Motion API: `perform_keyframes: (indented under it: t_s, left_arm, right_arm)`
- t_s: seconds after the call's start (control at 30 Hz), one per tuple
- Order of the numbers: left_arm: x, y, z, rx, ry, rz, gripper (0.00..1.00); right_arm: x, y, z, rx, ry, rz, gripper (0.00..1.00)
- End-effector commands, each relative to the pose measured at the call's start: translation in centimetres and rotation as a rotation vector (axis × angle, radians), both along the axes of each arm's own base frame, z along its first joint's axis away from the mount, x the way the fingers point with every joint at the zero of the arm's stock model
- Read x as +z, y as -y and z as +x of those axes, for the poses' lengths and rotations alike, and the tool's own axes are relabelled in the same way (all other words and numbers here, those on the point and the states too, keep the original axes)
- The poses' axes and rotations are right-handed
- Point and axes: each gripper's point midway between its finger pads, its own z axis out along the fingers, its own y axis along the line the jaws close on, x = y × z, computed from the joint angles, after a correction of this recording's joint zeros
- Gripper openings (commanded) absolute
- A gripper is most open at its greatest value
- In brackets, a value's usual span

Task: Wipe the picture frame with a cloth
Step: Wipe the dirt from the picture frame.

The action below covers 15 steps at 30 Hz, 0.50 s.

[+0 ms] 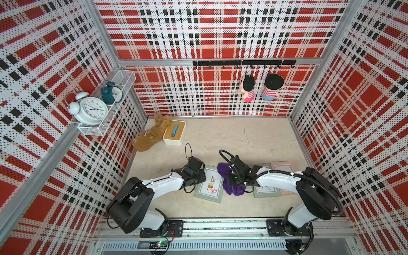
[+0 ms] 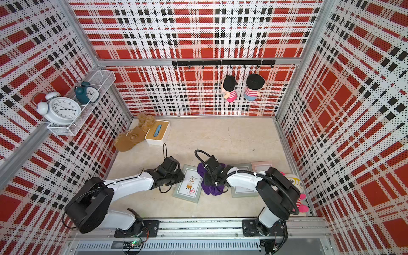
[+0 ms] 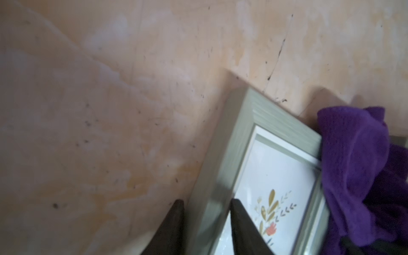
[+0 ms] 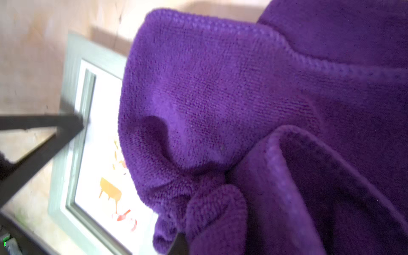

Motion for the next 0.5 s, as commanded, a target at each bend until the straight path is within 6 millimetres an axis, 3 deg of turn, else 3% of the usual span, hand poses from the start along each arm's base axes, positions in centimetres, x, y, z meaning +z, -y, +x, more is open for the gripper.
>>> perform_keyframes:
  t_s: [0.0, 0.17, 0.3, 0.4, 0.47]
  left_arm:
    - [0.0, 0.7, 1.0, 0.014, 0.012, -0.073, 0.32]
    - [0.4, 1.2, 3.5, 0.022, 0.042, -0.118, 0.29]
    - [-0.1, 1.6, 4.8, 0.016, 0.040, -0.096, 0.27]
    - [-0.6, 0.5, 5.0, 0.060, 0.036, -0.065, 0.25]
    - [-1.1, -0.3, 4.5, 0.084, 0.022, -0.057, 0.24]
  right_arm:
    - [0.2, -1.2, 4.2, 0.007, 0.093, 0.019, 0.00]
    - [0.7, -2.3, 10.0, 0.043, 0.160, 0.008, 0.00]
    - [0.5, -2.9, 12.7, 0.058, 0.185, -0.008, 0.00]
    - [0.8, -1.5, 13.7, 0.025, 0.195, -0.049, 0.00]
    - [2.5, -0.1, 14.3, -0.016, 0.233, -0.071, 0.00]
